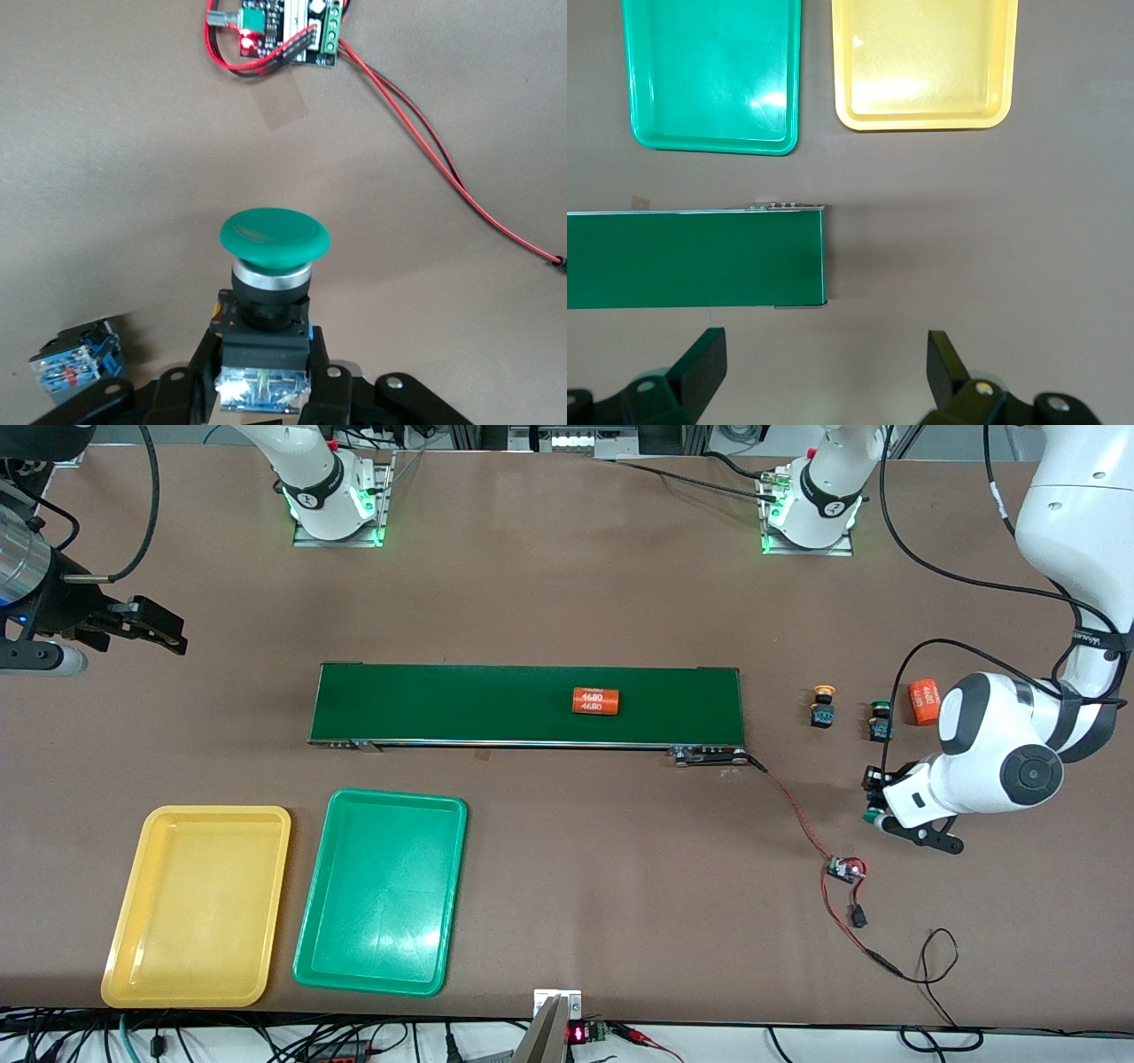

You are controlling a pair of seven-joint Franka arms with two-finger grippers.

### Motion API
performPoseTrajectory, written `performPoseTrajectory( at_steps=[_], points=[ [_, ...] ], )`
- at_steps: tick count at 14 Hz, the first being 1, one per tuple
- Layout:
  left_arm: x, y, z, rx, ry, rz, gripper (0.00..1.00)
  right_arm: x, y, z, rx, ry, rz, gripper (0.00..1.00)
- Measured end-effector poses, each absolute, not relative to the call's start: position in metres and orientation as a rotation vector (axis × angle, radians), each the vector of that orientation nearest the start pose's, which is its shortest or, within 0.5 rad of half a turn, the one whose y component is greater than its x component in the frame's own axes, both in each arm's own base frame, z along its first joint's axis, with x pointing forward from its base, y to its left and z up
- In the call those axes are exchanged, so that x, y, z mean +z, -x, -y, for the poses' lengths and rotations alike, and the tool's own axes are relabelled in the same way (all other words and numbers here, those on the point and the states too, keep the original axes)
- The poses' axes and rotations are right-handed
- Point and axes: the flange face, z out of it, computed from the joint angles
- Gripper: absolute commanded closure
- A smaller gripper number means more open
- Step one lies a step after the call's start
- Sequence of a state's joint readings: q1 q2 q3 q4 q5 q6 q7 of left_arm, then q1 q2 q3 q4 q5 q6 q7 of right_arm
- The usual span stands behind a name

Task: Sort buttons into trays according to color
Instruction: 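Carry the green-capped button onto the belt and release it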

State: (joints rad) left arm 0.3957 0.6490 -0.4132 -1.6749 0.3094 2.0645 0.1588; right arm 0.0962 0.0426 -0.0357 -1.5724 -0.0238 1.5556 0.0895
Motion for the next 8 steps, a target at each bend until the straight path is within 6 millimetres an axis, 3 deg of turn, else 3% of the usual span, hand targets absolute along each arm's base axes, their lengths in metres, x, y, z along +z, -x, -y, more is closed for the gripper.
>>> performPoseTrajectory(
  at_steps=[5, 8],
  points=[
    [0.239, -0.659, -0.031, 0.301, 3.1, -0.47, 0.94, 0.599, -0.564, -0.032, 0.091, 3.17, -0.045, 0.0],
    [0.257, -0.667, -0.022, 0.312, 3.092, -0.485, 1.0, 0.598, -0.564, -0.031, 0.093, 3.17, -0.047, 0.0]
  ],
)
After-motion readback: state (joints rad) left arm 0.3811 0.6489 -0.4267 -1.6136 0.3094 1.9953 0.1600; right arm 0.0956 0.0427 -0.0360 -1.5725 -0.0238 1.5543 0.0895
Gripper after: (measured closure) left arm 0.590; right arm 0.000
